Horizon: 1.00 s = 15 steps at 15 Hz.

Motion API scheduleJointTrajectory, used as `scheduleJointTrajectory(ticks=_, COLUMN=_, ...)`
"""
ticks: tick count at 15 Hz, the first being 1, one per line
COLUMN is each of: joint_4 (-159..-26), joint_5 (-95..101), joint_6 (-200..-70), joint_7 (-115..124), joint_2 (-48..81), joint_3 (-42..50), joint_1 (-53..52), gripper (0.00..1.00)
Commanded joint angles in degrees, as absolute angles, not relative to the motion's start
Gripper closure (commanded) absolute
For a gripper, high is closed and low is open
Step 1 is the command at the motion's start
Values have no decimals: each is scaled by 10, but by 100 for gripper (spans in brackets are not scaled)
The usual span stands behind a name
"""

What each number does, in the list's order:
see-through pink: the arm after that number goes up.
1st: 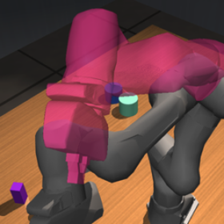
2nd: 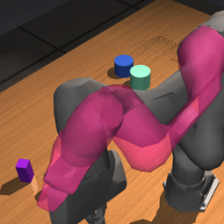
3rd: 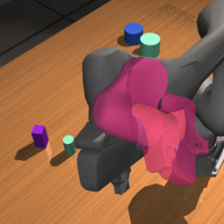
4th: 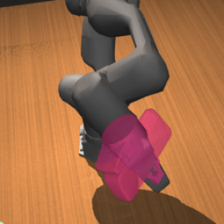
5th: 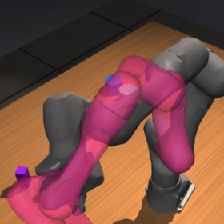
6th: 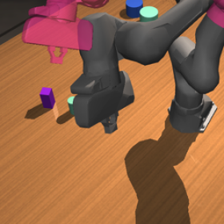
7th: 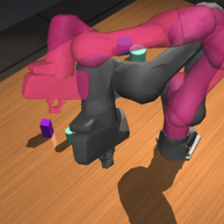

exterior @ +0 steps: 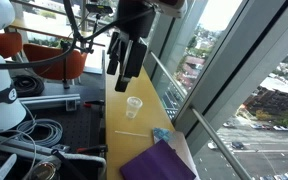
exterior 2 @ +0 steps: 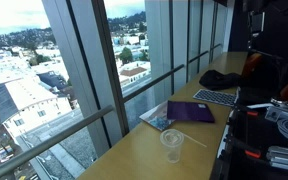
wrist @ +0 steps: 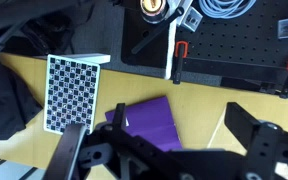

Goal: Lift the straw from the table and put it in the cup

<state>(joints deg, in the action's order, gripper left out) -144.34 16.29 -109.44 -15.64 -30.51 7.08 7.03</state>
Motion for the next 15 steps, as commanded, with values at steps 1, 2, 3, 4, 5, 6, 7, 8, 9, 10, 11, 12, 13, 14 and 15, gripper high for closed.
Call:
scheduleJointTrajectory(ticks=1, joint_4=-1442, joint_5=165, joint_6=-1093, joint_7=-154, joint_2=-305, joint_3=75, joint_1=65, gripper=0)
scheduleJointTrajectory(ticks=2, joint_4=-1442, joint_5=165, joint_6=-1093, joint_7=-154, joint_2=-305, joint_3=75, joint_1=65, gripper=0)
scheduleJointTrajectory(ticks=3, joint_4=-1453, joint_5=148, joint_6=-1109, joint_7=-142, joint_2=-303, joint_3=77, joint_1=61, gripper=0)
scheduleJointTrajectory(ticks=4, joint_4=-1471, joint_5=121, joint_6=-1140, joint_7=-130, joint_2=-306, joint_3=83, joint_1=55, gripper=0)
scheduleJointTrajectory(ticks=5, joint_4=-1486, joint_5=81, joint_6=-1166, joint_7=-114, joint_2=-305, joint_3=86, joint_1=47, gripper=0)
scheduleJointTrajectory(ticks=6, joint_4=-1499, joint_5=49, joint_6=-1196, joint_7=-98, joint_2=-294, joint_3=80, joint_1=40, gripper=0)
scheduleJointTrajectory(ticks=7, joint_4=-1509, joint_5=13, joint_6=-1226, joint_7=-88, joint_2=-283, joint_3=78, joint_1=32, gripper=0)
scheduleJointTrajectory(ticks=8, joint_4=-1516, joint_5=-22, joint_6=-1255, joint_7=-80, joint_2=-269, joint_3=77, joint_1=23, gripper=0)
scheduleJointTrajectory(ticks=9, joint_4=-1523, joint_5=-55, joint_6=-1291, joint_7=-69, joint_2=-251, joint_3=75, joint_1=14, gripper=0)
scheduleJointTrajectory(ticks=10, joint_4=-1526, joint_5=-88, joint_6=-1328, joint_7=-65, joint_2=-231, joint_3=76, joint_1=5, gripper=0)
scheduleJointTrajectory(ticks=11, joint_4=-1527, joint_5=-123, joint_6=-1366, joint_7=-65, joint_2=-210, joint_3=79, joint_1=-5, gripper=0)
scheduleJointTrajectory(ticks=12, joint_4=-1530, joint_5=-159, joint_6=-1407, joint_7=-63, joint_2=-187, joint_3=79, joint_1=-15, gripper=0)
scheduleJointTrajectory(ticks=13, joint_4=-1526, joint_5=-199, joint_6=-1447, joint_7=-72, joint_2=-161, joint_3=83, joint_1=-26, gripper=0)
scheduleJointTrajectory(ticks=14, joint_4=-1525, joint_5=-244, joint_6=-1493, joint_7=-80, joint_2=-132, joint_3=86, joint_1=-39, gripper=0)
scheduleJointTrajectory(ticks=15, joint_4=-1521, joint_5=-297, joint_6=-1539, joint_7=-95, joint_2=-102, joint_3=88, joint_1=-54, gripper=0)
